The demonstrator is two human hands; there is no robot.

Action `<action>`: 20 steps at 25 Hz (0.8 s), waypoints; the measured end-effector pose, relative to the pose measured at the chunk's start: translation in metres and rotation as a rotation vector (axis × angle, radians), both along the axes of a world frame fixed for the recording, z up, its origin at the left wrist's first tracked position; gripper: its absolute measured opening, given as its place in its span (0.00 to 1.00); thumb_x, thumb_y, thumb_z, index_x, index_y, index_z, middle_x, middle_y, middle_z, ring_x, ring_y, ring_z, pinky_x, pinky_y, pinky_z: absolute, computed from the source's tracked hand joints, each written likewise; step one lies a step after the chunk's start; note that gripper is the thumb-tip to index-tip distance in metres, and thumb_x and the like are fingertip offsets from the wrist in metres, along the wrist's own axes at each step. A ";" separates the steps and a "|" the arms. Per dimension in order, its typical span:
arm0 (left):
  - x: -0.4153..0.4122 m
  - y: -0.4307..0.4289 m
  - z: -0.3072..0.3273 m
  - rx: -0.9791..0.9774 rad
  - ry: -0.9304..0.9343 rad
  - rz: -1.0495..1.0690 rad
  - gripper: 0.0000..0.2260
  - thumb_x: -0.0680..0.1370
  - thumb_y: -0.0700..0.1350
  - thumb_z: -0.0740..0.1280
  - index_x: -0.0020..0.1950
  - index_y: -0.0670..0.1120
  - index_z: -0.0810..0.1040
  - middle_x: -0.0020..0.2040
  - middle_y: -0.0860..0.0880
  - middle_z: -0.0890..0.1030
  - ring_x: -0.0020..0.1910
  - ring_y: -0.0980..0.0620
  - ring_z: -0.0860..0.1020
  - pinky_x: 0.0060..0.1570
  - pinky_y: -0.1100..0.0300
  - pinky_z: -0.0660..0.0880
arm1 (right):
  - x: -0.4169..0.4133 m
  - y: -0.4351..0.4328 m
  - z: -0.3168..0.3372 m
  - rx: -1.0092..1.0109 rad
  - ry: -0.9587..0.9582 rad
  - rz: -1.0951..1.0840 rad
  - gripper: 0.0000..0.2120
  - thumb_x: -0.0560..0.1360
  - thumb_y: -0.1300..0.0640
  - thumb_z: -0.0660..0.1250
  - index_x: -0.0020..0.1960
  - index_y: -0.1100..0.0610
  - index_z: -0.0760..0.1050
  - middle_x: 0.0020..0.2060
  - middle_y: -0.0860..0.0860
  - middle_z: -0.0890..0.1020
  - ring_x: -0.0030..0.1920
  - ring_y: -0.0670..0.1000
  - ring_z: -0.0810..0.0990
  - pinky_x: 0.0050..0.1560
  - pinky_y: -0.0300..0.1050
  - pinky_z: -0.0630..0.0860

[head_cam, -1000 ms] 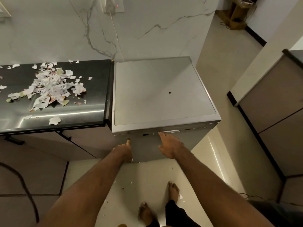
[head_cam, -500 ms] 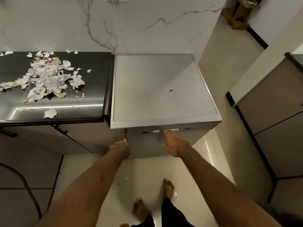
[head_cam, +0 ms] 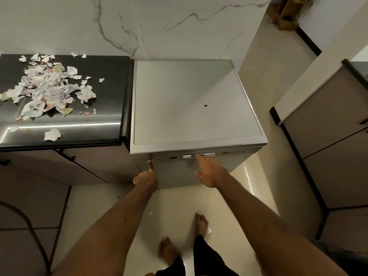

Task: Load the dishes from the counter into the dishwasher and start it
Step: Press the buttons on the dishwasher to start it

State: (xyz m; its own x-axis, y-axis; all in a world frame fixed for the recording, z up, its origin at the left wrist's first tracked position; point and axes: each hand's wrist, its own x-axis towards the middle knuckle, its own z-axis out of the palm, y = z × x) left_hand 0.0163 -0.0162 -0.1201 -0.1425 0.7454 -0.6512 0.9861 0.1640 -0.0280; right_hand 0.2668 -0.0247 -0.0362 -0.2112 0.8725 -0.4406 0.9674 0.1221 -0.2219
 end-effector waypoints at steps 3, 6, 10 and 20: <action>0.001 0.002 0.000 0.028 -0.005 -0.008 0.39 0.81 0.47 0.66 0.85 0.52 0.45 0.71 0.45 0.76 0.69 0.44 0.76 0.61 0.48 0.74 | -0.001 0.001 0.000 0.000 -0.017 0.006 0.33 0.84 0.50 0.63 0.83 0.57 0.54 0.78 0.58 0.68 0.76 0.60 0.68 0.75 0.57 0.65; 0.003 0.000 0.004 0.037 -0.020 0.005 0.36 0.82 0.46 0.65 0.85 0.52 0.48 0.70 0.45 0.77 0.68 0.44 0.76 0.59 0.49 0.75 | -0.004 0.002 0.001 0.009 -0.026 0.012 0.32 0.84 0.50 0.63 0.83 0.57 0.55 0.77 0.58 0.69 0.76 0.60 0.68 0.75 0.57 0.66; -0.004 -0.010 0.005 0.030 -0.022 0.001 0.48 0.79 0.47 0.70 0.83 0.53 0.35 0.70 0.45 0.77 0.67 0.43 0.77 0.59 0.49 0.75 | -0.008 -0.001 -0.001 0.003 -0.030 0.021 0.33 0.83 0.49 0.63 0.83 0.57 0.54 0.79 0.57 0.67 0.76 0.59 0.67 0.75 0.56 0.65; 0.001 -0.007 0.018 0.031 -0.035 -0.135 0.49 0.79 0.49 0.70 0.83 0.57 0.34 0.71 0.44 0.76 0.68 0.42 0.77 0.61 0.47 0.75 | -0.015 -0.012 -0.010 -0.028 -0.061 0.033 0.32 0.83 0.48 0.63 0.82 0.57 0.57 0.77 0.57 0.70 0.74 0.60 0.69 0.74 0.57 0.66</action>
